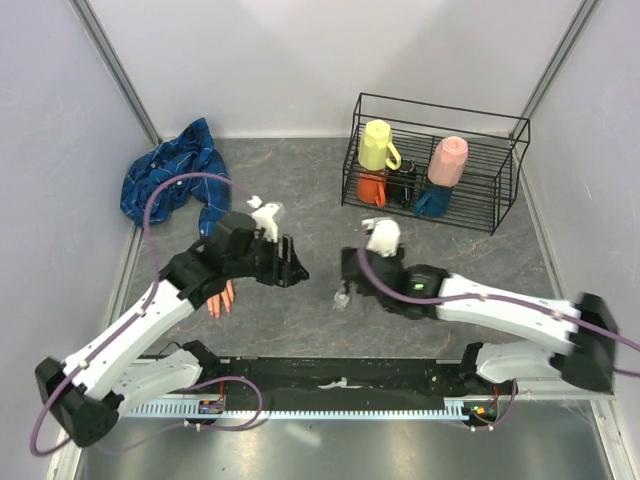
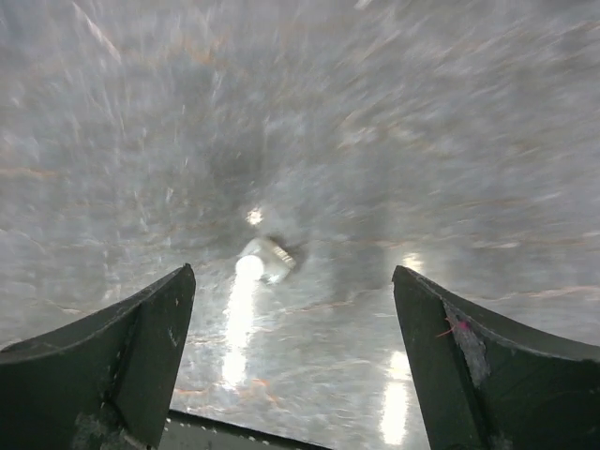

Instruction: Paint the nails

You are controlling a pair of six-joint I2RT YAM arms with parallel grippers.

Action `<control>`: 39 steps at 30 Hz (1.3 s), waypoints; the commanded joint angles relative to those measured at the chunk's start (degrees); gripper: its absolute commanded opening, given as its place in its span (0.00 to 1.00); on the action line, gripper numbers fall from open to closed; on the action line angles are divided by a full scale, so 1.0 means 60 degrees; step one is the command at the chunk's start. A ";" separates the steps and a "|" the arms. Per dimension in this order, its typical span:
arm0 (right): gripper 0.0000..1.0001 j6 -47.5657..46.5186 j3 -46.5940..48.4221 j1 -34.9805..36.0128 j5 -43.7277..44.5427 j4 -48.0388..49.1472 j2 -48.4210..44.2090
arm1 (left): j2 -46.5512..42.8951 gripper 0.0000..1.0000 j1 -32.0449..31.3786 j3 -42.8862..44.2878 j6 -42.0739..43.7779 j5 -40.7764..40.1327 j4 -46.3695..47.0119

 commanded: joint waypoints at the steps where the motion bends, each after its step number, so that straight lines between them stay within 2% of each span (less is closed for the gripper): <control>1: 0.94 -0.1300 -0.1062 -0.1624 -0.0699 -0.0229 -0.2169 | 0.1156 0.64 -0.1273 0.0454 -0.0041 -0.0747 0.0348; 2: 0.94 -0.1418 -0.1210 -0.2009 -0.1209 -0.0244 -0.2811 | 0.1478 0.66 -0.1870 0.0672 0.0047 -0.0925 0.0333; 6: 0.95 -0.1960 -0.1549 -0.3722 -0.1989 -0.0405 -0.3710 | 0.3233 0.75 -0.2754 0.1244 0.0369 -0.1263 0.0216; 12: 0.98 -0.2635 -0.1592 -0.4707 -0.3510 -0.0611 -0.3330 | 0.4585 0.73 -0.3545 0.2211 0.0370 -0.1586 0.0201; 19: 0.98 -0.3074 -0.2163 -0.4928 -0.3823 -0.0215 -0.3783 | 0.5640 0.71 -0.4205 0.2812 0.0135 -0.2097 0.0172; 28: 0.98 -0.2884 -0.2413 -0.5060 -0.3997 -0.0113 -0.3843 | 0.6256 0.70 -0.4381 0.3208 0.0091 -0.3137 -0.0136; 31: 0.98 -0.2825 -0.2530 -0.5060 -0.4114 -0.0025 -0.3843 | 0.6607 0.66 -0.4381 0.3530 0.0179 -0.3723 -0.0310; 39: 0.98 -0.2635 -0.2720 -0.5075 -0.4363 0.0048 -0.3916 | 0.7428 0.54 -0.4264 0.3926 0.0121 -0.4295 -0.0604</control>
